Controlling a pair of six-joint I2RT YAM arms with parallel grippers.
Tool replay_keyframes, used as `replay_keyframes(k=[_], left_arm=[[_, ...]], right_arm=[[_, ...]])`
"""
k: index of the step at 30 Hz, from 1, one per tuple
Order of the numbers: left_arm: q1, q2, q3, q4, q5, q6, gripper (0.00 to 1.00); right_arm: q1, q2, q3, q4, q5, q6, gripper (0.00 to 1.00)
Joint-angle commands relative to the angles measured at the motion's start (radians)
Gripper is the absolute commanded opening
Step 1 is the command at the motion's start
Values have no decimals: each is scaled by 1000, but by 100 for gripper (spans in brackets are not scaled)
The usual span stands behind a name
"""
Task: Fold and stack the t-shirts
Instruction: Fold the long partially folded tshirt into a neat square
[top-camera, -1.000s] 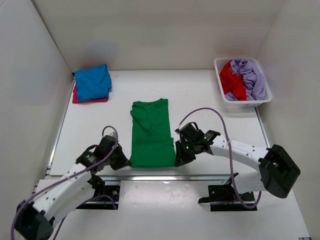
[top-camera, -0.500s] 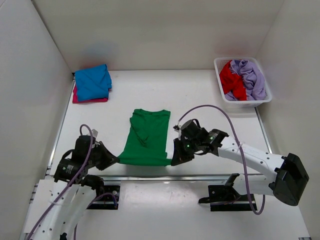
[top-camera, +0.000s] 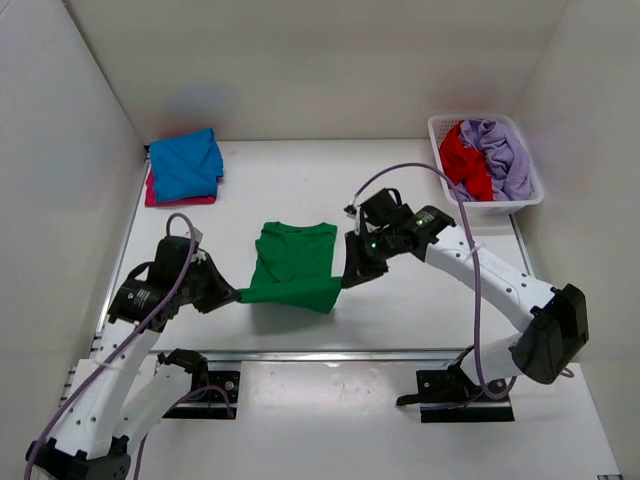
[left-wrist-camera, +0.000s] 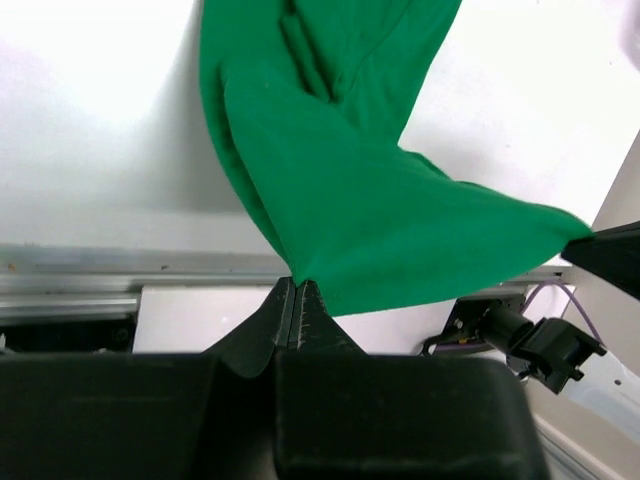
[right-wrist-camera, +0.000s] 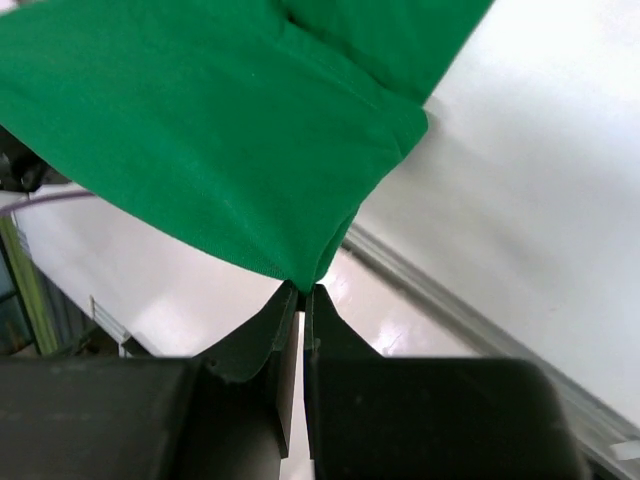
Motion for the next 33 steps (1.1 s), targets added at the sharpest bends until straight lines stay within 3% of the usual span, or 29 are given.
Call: replay_keyframes(k=[1, 11, 33], left_arm=[[-7, 58, 42, 58, -52, 36, 0], [31, 212, 61, 221, -69, 55, 0], [94, 352, -12, 549, -90, 2, 0]], right_arm=[[-47, 38, 85, -105, 17, -97, 0], [-150, 200, 246, -144, -7, -194, 0], [-248, 490, 473, -111, -84, -243, 0]])
